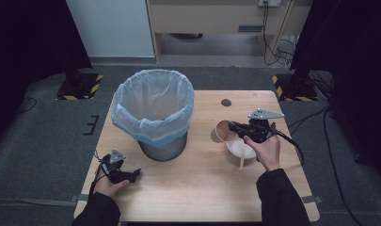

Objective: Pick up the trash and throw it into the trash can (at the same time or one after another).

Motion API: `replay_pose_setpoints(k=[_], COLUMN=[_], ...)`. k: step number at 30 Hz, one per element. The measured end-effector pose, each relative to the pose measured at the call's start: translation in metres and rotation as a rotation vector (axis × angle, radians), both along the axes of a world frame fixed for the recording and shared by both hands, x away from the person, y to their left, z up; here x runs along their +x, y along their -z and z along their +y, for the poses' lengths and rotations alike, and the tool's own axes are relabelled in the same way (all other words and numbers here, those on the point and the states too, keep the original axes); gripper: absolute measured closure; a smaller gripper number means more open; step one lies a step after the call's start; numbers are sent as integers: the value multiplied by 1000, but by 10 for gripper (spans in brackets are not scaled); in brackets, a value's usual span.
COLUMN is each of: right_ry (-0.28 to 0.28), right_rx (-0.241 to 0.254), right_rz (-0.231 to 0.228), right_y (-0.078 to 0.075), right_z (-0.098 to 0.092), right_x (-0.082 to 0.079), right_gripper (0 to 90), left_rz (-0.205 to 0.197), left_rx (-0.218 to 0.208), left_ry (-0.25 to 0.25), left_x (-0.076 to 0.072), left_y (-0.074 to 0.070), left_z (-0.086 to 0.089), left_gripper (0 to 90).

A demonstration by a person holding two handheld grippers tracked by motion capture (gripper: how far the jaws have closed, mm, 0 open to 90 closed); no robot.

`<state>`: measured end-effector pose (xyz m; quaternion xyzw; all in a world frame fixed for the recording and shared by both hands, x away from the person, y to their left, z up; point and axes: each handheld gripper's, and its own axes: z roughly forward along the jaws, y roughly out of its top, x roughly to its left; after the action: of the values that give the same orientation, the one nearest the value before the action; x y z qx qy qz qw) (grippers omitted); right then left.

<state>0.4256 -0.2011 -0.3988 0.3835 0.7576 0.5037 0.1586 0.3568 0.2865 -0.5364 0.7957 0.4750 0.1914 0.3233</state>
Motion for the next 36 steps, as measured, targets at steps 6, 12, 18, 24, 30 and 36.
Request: replay_pose_setpoints(k=[6,12,18,24,30,36], right_ry=[-7,5,6,-2,-2,2], right_rx=[76,150,217,278,301,341], right_rz=[-78,-161,-191,-216,-241,-268], right_y=[-25,-50,-63,-73,-82,-91], right_z=[-4,-5,-6,-3,1,6], right_x=[-9,-17,-18,-18,-18,-19], right_gripper=[846,846,846,846,846,846], left_rz=[0,0,0,0,0,-1], left_rx=[0,0,0,0,0,1], left_ry=[0,0,0,0,0,3], left_x=[0,0,0,0,0,0], left_y=[0,0,0,0,0,0], left_z=[0,0,0,0,0,-1], left_gripper=[0,0,0,0,0,0])
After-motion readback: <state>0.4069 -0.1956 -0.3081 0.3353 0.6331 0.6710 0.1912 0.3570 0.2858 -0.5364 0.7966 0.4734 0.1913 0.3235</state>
